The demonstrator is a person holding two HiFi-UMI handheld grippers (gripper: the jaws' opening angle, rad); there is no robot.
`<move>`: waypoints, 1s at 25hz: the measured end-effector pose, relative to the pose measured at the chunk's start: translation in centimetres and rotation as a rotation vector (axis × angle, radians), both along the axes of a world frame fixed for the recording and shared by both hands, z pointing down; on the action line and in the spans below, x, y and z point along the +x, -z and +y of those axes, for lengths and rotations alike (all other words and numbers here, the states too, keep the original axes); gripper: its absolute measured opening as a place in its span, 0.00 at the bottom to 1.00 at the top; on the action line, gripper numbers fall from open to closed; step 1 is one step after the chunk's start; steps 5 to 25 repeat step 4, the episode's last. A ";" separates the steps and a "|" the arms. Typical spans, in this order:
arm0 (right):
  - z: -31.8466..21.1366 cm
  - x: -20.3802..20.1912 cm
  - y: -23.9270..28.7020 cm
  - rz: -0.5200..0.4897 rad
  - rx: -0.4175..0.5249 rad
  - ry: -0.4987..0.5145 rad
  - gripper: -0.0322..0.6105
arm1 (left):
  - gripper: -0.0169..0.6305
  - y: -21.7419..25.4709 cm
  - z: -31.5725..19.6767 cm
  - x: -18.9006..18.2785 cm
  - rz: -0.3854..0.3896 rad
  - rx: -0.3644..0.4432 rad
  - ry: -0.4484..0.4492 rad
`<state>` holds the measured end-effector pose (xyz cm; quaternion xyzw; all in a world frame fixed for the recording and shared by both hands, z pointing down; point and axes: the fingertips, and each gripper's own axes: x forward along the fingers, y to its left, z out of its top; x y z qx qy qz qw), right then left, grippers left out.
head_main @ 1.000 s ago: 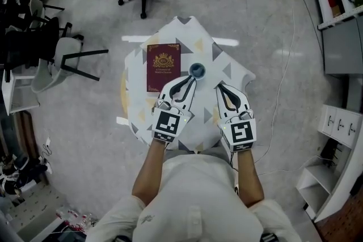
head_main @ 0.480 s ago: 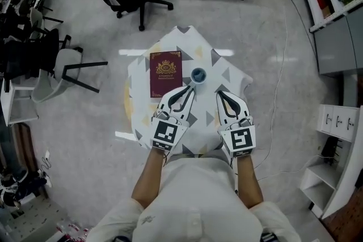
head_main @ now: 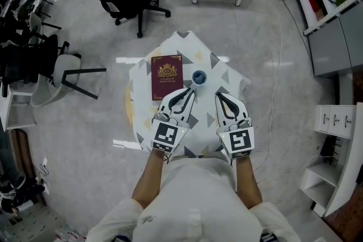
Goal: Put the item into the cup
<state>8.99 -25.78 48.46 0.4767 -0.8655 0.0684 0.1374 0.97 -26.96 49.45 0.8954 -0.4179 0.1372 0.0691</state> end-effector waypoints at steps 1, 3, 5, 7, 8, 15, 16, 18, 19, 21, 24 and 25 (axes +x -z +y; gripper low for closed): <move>0.1 0.0 -0.2 -0.001 -0.004 0.003 0.06 | 0.10 0.0 0.0 0.0 -0.001 0.000 -0.001; 0.1 0.0 -0.5 -0.001 -0.009 0.002 0.06 | 0.10 -0.2 -0.1 0.0 -0.002 0.002 -0.002; 0.0 0.0 -0.6 -0.002 -0.011 0.001 0.06 | 0.10 -0.2 -0.2 0.0 -0.003 0.003 -0.003; 0.0 0.0 -0.6 -0.002 -0.011 0.001 0.06 | 0.10 -0.2 -0.2 0.0 -0.003 0.003 -0.003; 0.0 0.0 -0.6 -0.002 -0.011 0.001 0.06 | 0.10 -0.2 -0.2 0.0 -0.003 0.003 -0.003; 0.0 0.0 -0.6 -0.002 -0.011 0.001 0.06 | 0.10 -0.2 -0.2 0.0 -0.003 0.003 -0.003; 0.0 0.0 -0.6 -0.002 -0.011 0.001 0.06 | 0.10 -0.2 -0.2 0.0 -0.003 0.003 -0.003; 0.0 0.0 -0.6 -0.002 -0.011 0.001 0.06 | 0.10 -0.2 -0.2 0.0 -0.003 0.003 -0.003; 0.0 0.0 -0.6 -0.002 -0.011 0.001 0.06 | 0.10 -0.2 -0.2 0.0 -0.003 0.003 -0.003; 0.0 0.0 -0.6 -0.002 -0.011 0.001 0.06 | 0.10 -0.2 -0.2 0.0 -0.003 0.003 -0.003; 0.0 0.0 -0.6 -0.002 -0.011 0.001 0.06 | 0.10 -0.2 -0.2 0.0 -0.003 0.003 -0.003; 0.0 0.0 -0.6 -0.002 -0.011 0.001 0.06 | 0.10 -0.2 -0.2 0.0 -0.003 0.003 -0.003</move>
